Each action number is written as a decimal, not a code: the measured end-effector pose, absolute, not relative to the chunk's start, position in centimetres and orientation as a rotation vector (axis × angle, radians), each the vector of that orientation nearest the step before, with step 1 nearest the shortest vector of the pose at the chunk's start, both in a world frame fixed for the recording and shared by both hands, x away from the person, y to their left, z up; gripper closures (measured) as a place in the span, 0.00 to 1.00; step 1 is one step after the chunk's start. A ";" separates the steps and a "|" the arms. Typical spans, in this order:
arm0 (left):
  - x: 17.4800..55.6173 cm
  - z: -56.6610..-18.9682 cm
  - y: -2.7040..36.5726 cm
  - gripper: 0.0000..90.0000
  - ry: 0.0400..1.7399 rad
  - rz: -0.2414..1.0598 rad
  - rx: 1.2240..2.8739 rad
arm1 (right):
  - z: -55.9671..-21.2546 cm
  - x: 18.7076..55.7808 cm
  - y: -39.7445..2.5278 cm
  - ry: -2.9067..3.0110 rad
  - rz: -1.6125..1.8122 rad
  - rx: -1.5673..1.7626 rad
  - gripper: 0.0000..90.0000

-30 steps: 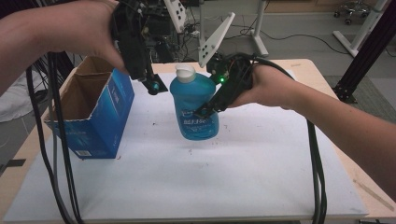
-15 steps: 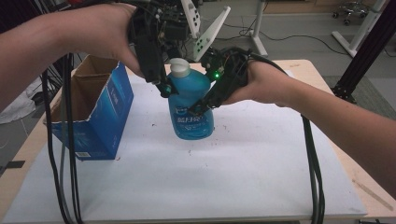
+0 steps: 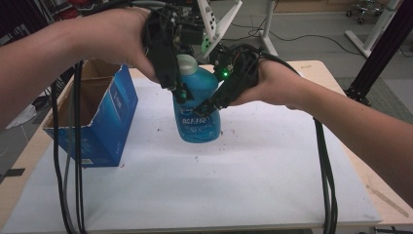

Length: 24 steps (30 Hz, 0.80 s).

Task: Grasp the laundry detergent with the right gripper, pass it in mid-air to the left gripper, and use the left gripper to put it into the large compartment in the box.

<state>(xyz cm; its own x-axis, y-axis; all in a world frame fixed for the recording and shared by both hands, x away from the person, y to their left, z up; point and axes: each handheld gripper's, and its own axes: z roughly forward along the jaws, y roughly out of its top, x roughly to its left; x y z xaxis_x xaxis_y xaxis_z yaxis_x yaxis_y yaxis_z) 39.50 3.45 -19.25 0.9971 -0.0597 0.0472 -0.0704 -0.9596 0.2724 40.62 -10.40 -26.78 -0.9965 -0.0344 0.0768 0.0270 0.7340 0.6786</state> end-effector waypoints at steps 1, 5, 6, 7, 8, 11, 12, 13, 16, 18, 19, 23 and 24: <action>39.5 -19.2 3.5 0.22 -0.103 0.049 2.867 | -26.8 40.7 -10.4 -2.849 -1.128 0.022 0.51; 39.4 -19.3 3.4 0.23 -0.097 0.040 2.859 | -26.8 40.7 -10.4 -2.853 -1.133 0.017 0.51; 39.4 -19.3 3.4 0.23 -0.097 0.040 2.859 | -26.8 40.7 -10.4 -2.853 -1.133 0.017 0.51; 39.4 -19.4 3.4 0.24 -0.086 0.042 2.853 | -26.8 40.6 -10.5 -2.853 -1.124 0.017 0.51; 39.4 -19.4 3.4 0.23 -0.086 0.042 2.853 | -26.8 40.6 -10.4 -2.851 -1.124 0.013 0.51; 39.3 -19.5 3.4 0.24 -0.086 0.042 2.859 | -26.7 40.6 -10.4 -2.854 -1.123 0.016 0.51; 39.3 -19.5 3.4 0.26 -0.086 0.042 2.859 | -26.7 40.6 -10.4 -2.854 -1.123 0.016 0.51; 39.4 -19.4 3.5 0.26 -0.096 0.041 2.864 | -26.8 40.7 -10.4 -2.859 -1.145 0.030 0.51; 39.4 -19.5 3.5 0.26 -0.094 0.042 2.858 | -26.8 40.7 -10.4 -2.857 -1.132 0.025 0.51; 39.4 -19.6 3.5 0.26 -0.082 0.043 2.855 | -26.8 40.7 -10.3 -2.855 -1.134 0.024 0.51; 39.4 -19.6 3.5 0.26 -0.080 0.042 2.854 | -26.8 40.7 -10.3 -2.844 -1.137 0.009 0.51; 39.4 -19.6 3.5 0.28 -0.094 0.041 2.858 | -26.9 40.7 -10.3 -2.842 -1.126 0.003 0.51; 39.4 -19.6 3.5 0.28 -0.094 0.041 2.858 | -26.9 40.7 -10.3 -2.842 -1.126 0.003 0.51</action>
